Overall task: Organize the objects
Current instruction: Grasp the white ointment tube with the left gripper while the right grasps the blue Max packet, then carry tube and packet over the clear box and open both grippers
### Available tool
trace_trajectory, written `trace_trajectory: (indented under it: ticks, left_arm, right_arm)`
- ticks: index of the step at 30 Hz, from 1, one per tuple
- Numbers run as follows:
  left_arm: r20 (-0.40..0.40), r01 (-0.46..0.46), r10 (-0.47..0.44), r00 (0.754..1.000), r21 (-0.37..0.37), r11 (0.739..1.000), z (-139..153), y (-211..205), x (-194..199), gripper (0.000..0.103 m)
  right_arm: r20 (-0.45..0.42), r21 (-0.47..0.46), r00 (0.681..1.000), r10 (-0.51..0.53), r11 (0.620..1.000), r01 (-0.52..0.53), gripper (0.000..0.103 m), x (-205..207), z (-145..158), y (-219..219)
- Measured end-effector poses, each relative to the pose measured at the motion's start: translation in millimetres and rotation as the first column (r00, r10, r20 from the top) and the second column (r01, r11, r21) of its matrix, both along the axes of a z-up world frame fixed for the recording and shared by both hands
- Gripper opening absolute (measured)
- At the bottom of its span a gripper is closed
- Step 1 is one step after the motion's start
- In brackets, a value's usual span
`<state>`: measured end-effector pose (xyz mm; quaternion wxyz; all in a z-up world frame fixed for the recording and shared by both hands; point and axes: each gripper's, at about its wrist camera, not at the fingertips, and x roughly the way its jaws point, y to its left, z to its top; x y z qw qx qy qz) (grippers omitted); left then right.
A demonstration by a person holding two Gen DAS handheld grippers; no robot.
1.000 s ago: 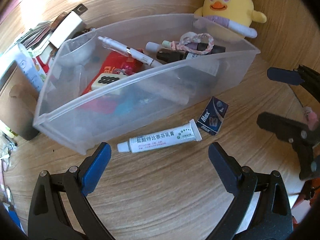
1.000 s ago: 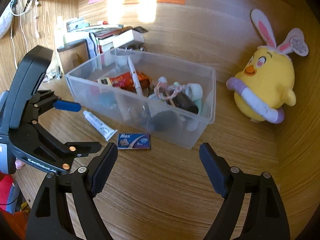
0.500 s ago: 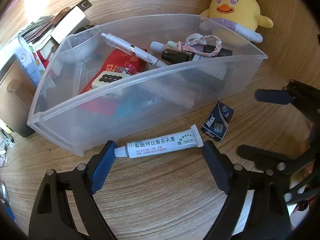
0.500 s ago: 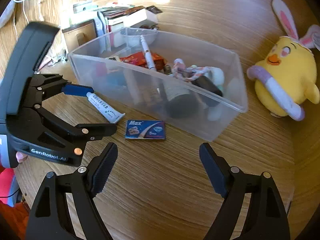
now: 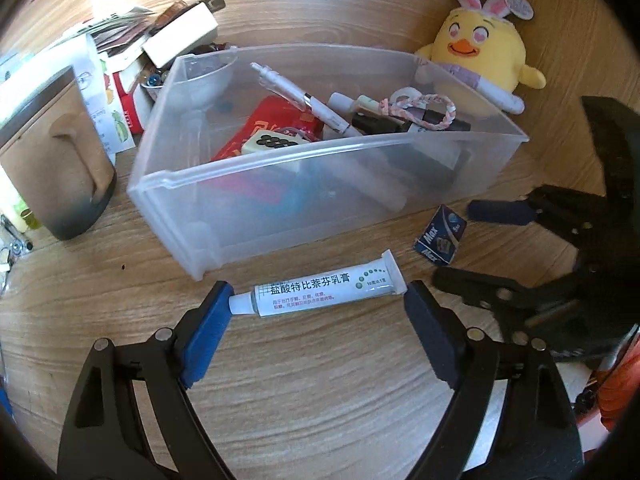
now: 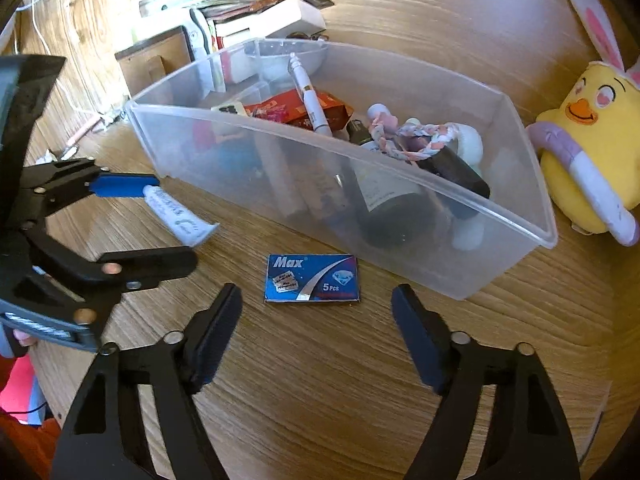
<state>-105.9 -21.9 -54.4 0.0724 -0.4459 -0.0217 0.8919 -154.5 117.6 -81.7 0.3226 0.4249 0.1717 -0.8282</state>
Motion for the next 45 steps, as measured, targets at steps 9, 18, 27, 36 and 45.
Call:
trace_trajectory:
  ticks: [9,18,27,36,45]
  left_arm:
    - [-0.046,0.016,-0.017,0.999,-0.008,1.000,4,0,3,0.087]
    - [-0.114,0.030,-0.032,0.993,-0.016,0.999,25,8,14,0.087]
    - [-0.195,0.029,-0.032,0.980,-0.015,0.999,51,11,22,0.087]
    - [-0.250,0.023,-0.024,0.968,-0.008,1.000,69,10,9,0.087]
    - [-0.240,0.027,-0.034,0.970,-0.034,0.999,69,17,-22,0.087]
  right_arm:
    - [-0.026,-0.007,1.000,0.010,1.000,-0.010,0.044,-1,1,-11]
    - [-0.066,-0.069,0.998,-0.008,0.998,0.003,0.044,12,22,0]
    - [-0.135,-0.152,0.990,-0.039,0.988,0.018,0.044,25,56,19]
    - [-0.184,-0.238,0.978,-0.101,0.970,0.055,0.044,16,86,32]
    - [-0.196,-0.267,0.967,-0.166,0.957,0.110,0.044,-11,97,36]
